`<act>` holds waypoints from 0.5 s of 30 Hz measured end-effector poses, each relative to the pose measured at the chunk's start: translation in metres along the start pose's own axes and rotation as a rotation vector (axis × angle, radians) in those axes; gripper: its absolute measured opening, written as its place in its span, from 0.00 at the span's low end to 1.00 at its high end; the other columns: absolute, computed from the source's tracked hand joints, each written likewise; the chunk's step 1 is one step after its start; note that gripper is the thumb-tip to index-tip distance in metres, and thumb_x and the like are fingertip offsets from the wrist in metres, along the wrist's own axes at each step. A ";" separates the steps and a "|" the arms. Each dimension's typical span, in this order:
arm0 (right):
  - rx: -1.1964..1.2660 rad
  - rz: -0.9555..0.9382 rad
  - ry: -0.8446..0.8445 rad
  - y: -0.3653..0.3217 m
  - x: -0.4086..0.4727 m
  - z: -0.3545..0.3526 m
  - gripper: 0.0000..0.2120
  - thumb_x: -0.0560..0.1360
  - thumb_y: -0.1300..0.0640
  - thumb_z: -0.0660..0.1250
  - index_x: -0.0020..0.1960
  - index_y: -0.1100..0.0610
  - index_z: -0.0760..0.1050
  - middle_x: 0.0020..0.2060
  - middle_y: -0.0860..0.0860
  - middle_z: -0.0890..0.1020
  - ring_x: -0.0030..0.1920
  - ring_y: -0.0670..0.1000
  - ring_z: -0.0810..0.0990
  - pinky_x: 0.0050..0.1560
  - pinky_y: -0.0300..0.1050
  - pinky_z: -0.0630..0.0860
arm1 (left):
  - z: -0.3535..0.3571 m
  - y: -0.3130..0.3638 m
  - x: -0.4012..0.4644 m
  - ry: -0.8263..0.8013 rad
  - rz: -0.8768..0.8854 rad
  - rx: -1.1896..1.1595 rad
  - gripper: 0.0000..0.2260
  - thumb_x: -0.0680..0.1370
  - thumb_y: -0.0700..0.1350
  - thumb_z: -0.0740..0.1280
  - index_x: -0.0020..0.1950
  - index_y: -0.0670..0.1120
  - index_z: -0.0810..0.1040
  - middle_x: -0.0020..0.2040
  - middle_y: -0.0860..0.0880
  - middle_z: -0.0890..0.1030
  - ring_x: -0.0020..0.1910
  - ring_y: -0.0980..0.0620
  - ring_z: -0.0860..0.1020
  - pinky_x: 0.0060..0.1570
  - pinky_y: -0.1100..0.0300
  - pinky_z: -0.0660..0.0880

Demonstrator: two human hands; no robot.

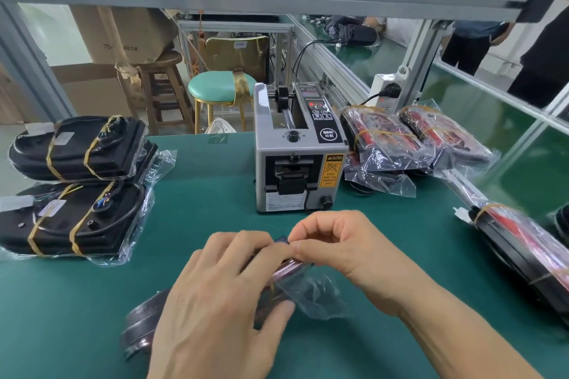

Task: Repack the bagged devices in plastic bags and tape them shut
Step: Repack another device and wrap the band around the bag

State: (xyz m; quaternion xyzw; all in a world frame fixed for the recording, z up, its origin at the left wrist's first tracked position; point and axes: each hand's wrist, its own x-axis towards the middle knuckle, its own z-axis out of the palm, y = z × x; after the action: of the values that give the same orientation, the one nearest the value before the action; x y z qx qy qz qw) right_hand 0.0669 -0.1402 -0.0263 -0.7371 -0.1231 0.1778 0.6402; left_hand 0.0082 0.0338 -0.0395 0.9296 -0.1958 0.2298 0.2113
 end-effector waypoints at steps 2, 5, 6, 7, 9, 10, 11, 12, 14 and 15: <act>0.029 0.043 -0.009 0.001 0.002 -0.001 0.07 0.72 0.65 0.71 0.39 0.55 0.82 0.36 0.50 0.83 0.37 0.44 0.78 0.41 0.33 0.75 | 0.001 0.000 0.002 -0.030 0.002 0.021 0.22 0.63 0.52 0.69 0.57 0.54 0.81 0.49 0.57 0.78 0.44 0.56 0.72 0.38 0.67 0.69; 0.114 0.111 0.008 0.002 0.007 0.000 0.08 0.73 0.66 0.68 0.39 0.56 0.82 0.36 0.51 0.83 0.39 0.46 0.80 0.46 0.37 0.77 | 0.000 -0.003 0.002 -0.041 -0.021 0.038 0.21 0.63 0.50 0.71 0.56 0.52 0.82 0.49 0.56 0.79 0.44 0.56 0.72 0.35 0.69 0.68; 0.146 0.123 0.021 0.003 0.008 0.001 0.08 0.73 0.67 0.67 0.40 0.58 0.81 0.37 0.52 0.83 0.40 0.48 0.80 0.48 0.39 0.78 | -0.001 -0.005 0.001 -0.031 -0.035 0.034 0.21 0.62 0.49 0.73 0.55 0.52 0.83 0.50 0.57 0.79 0.45 0.57 0.72 0.33 0.68 0.70; 0.164 0.127 0.032 0.005 0.008 0.003 0.08 0.74 0.68 0.66 0.41 0.59 0.81 0.38 0.54 0.83 0.42 0.50 0.80 0.51 0.43 0.79 | -0.001 -0.006 0.001 -0.020 -0.058 0.017 0.21 0.62 0.47 0.75 0.55 0.51 0.83 0.51 0.57 0.79 0.46 0.57 0.72 0.33 0.67 0.72; 0.193 0.134 0.034 0.012 0.006 0.006 0.07 0.75 0.66 0.67 0.42 0.58 0.81 0.42 0.57 0.83 0.46 0.54 0.80 0.60 0.54 0.76 | -0.002 -0.009 -0.001 -0.001 -0.103 -0.027 0.22 0.62 0.45 0.78 0.55 0.48 0.82 0.51 0.57 0.79 0.48 0.59 0.72 0.39 0.68 0.73; 0.221 0.135 0.027 0.016 0.003 0.007 0.07 0.75 0.64 0.68 0.42 0.56 0.82 0.44 0.57 0.83 0.48 0.55 0.80 0.64 0.59 0.72 | -0.002 -0.010 -0.001 0.009 -0.112 -0.034 0.21 0.62 0.46 0.76 0.55 0.48 0.83 0.51 0.57 0.79 0.48 0.60 0.72 0.43 0.68 0.72; 0.251 0.131 0.014 0.021 0.001 0.008 0.06 0.75 0.62 0.68 0.43 0.54 0.82 0.47 0.58 0.83 0.50 0.56 0.79 0.67 0.62 0.70 | -0.003 -0.010 -0.002 0.020 -0.117 -0.035 0.20 0.63 0.47 0.74 0.54 0.47 0.83 0.51 0.57 0.79 0.48 0.60 0.72 0.48 0.67 0.70; 0.279 0.122 -0.004 0.026 -0.001 0.008 0.05 0.75 0.60 0.68 0.45 0.54 0.82 0.49 0.60 0.83 0.51 0.58 0.80 0.67 0.63 0.69 | -0.003 -0.009 -0.003 0.029 -0.122 -0.038 0.21 0.62 0.47 0.72 0.55 0.47 0.82 0.50 0.58 0.79 0.48 0.60 0.72 0.50 0.67 0.68; 0.310 0.084 -0.033 0.031 -0.004 0.007 0.06 0.73 0.56 0.69 0.49 0.55 0.82 0.54 0.62 0.83 0.56 0.62 0.80 0.67 0.65 0.69 | -0.004 -0.007 -0.003 0.038 -0.123 -0.055 0.21 0.62 0.47 0.72 0.56 0.48 0.82 0.50 0.59 0.78 0.48 0.61 0.72 0.50 0.67 0.68; 0.299 0.061 -0.034 0.033 -0.006 0.006 0.09 0.71 0.55 0.70 0.50 0.55 0.82 0.55 0.61 0.82 0.58 0.62 0.79 0.67 0.64 0.68 | -0.005 -0.008 -0.003 0.046 -0.117 -0.064 0.21 0.63 0.47 0.72 0.56 0.49 0.82 0.51 0.60 0.77 0.48 0.61 0.72 0.49 0.68 0.68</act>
State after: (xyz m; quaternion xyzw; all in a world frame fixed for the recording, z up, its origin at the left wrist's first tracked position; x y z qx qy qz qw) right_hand 0.0574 -0.1418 -0.0587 -0.6338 -0.0837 0.2260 0.7350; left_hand 0.0075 0.0434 -0.0400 0.9268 -0.1432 0.2320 0.2583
